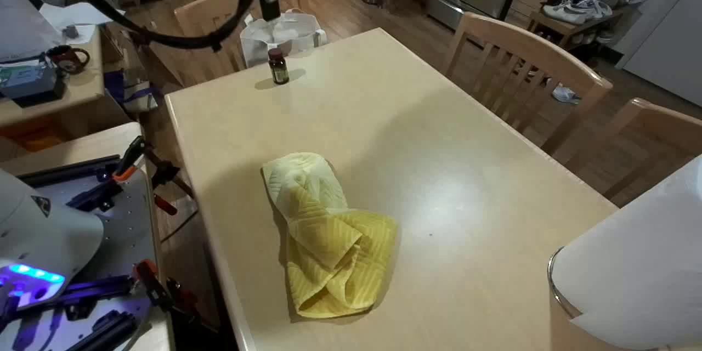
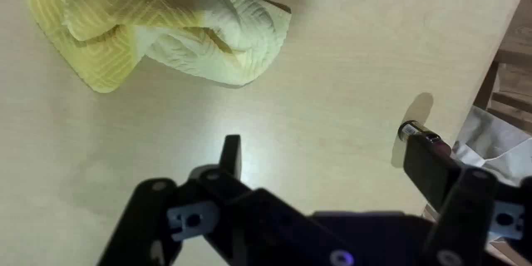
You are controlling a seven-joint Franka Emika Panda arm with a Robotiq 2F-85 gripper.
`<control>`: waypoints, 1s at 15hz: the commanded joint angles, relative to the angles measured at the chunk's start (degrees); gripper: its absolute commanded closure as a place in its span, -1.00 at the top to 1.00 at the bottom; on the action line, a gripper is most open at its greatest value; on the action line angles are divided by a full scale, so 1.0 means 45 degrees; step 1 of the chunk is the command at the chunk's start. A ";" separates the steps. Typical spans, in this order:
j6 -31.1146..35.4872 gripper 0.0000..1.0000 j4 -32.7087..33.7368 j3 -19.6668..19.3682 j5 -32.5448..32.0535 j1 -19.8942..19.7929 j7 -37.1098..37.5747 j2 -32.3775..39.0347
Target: Uncover the brown bottle
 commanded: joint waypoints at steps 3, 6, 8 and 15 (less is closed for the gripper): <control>-0.0035 1.00 0.0025 0.0222 0.0081 -0.0248 -0.0066 0.0018; -0.0516 1.00 0.0626 0.0412 0.0190 0.0414 -0.1955 0.0854; -0.0463 1.00 0.0775 0.0935 -0.0140 0.0745 -0.2184 0.1401; -0.0567 1.00 0.1860 0.3389 -0.1260 0.2028 -0.2101 0.3818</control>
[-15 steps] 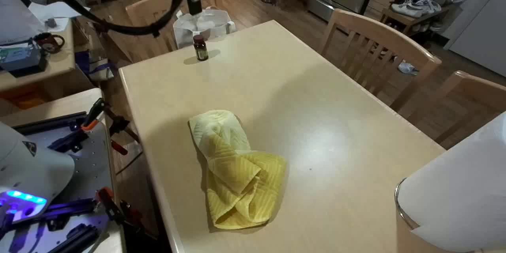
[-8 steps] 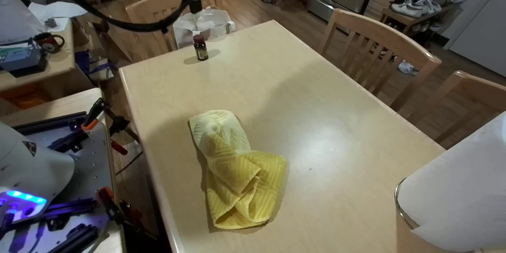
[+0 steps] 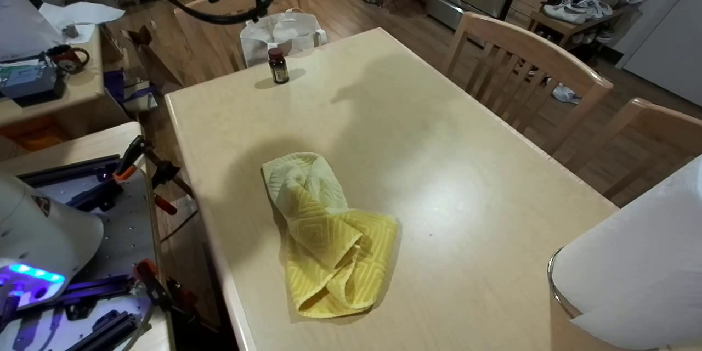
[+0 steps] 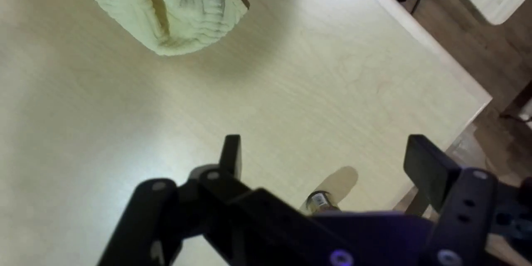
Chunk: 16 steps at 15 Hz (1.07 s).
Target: Uncover the brown bottle
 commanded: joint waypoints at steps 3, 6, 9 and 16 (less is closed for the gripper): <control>-0.1306 1.00 0.1811 0.1207 -0.1311 0.0441 -0.1168 0.1882; -0.0824 1.00 0.1419 0.1375 -0.1078 0.0416 -0.0584 0.1760; 0.0562 1.00 0.1240 0.1421 -0.1061 0.0443 -0.2232 0.1951; 0.4385 1.00 0.1949 0.2198 -0.0669 0.0381 -0.4725 0.4802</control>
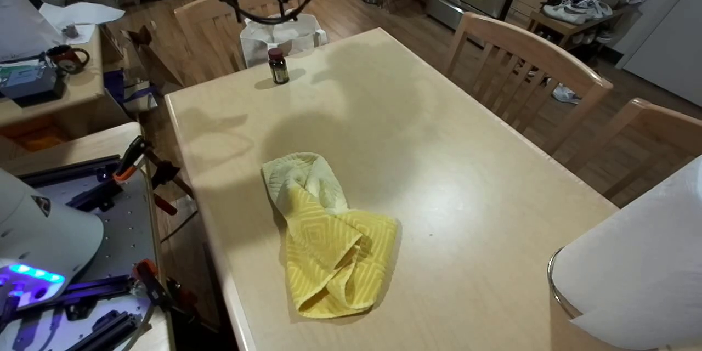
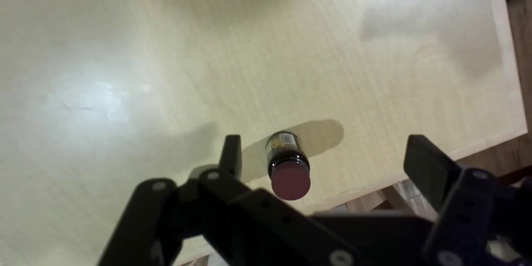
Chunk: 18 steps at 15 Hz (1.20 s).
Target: Uncover the brown bottle
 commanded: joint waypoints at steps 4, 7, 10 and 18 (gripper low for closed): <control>0.1279 1.00 0.1271 0.0892 0.0067 -0.0299 -0.3389 0.2477; 0.0870 1.00 0.2129 0.1192 0.0146 -0.0296 -0.4433 0.3308; 0.0623 1.00 0.2810 0.1313 0.0084 -0.0226 -0.4851 0.4036; 0.0602 1.00 0.3875 0.1124 -0.0036 -0.0115 -0.4410 0.5488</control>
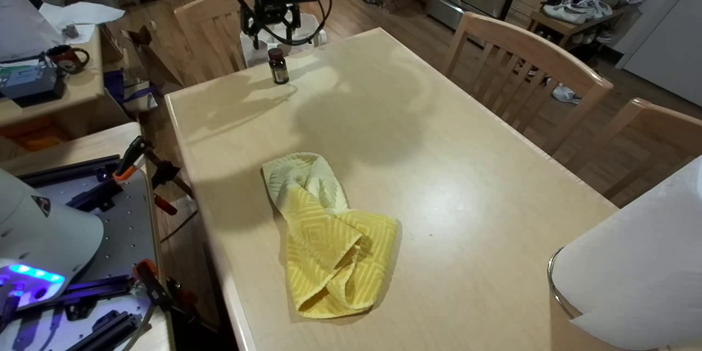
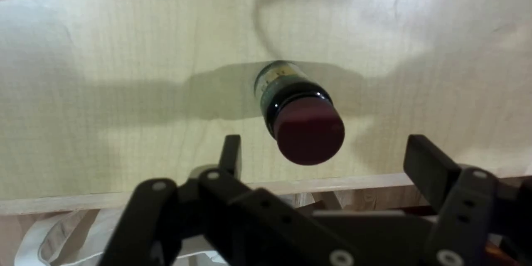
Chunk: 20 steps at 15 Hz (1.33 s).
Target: Uncover the brown bottle
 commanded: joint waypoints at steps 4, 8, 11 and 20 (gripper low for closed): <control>-0.0205 1.00 0.0788 0.0000 0.0016 -0.0126 0.0250 0.0902; -0.0172 0.33 0.0933 -0.0030 -0.0054 -0.0092 0.0344 0.1175; -0.0191 -0.06 0.0986 -0.0026 -0.0066 -0.0089 0.0410 0.1285; -0.0220 0.96 0.1034 0.0030 0.0005 -0.0137 0.0458 0.1367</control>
